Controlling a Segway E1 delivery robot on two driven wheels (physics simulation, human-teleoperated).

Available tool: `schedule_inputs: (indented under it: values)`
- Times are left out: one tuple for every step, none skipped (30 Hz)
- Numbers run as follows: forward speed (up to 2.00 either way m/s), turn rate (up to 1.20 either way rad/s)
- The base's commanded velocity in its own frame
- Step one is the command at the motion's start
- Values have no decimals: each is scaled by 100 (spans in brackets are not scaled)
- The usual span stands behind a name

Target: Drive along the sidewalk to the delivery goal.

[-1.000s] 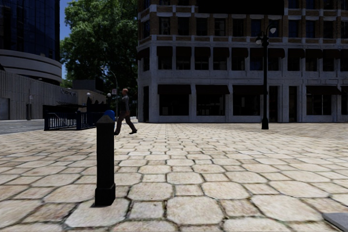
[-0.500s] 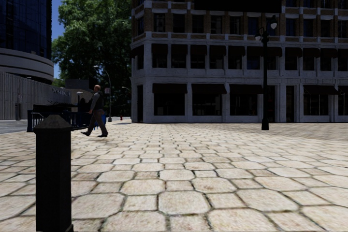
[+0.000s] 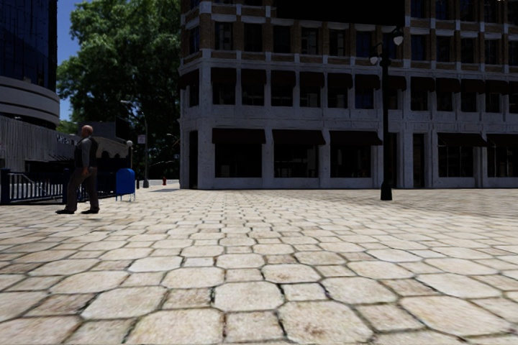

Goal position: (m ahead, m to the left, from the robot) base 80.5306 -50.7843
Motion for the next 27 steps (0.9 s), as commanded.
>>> schedule_inputs:
  values:
    - [122,-30]
    - [122,-30]
    - [122,-31]
    - [122,-31]
    - [123,-32]
    - [129,-32]
    - [136,-32]
    - [136,-32]
    - [140,-32]
    - [140,-32]
    - [141,-32]
    - [141,-32]
    - [141,-32]
    - [141,-32]
    - [141,-32]
    - [141,-32]
    - [141,-32]
    - [142,-32]
    - [142,-32]
    - [142,-32]
    - [142,-32]
    - [142,-37]
    - [142,-42]
    - [142,-46]
    - [142,-47]
    - [142,-47]
    - [142,-48]
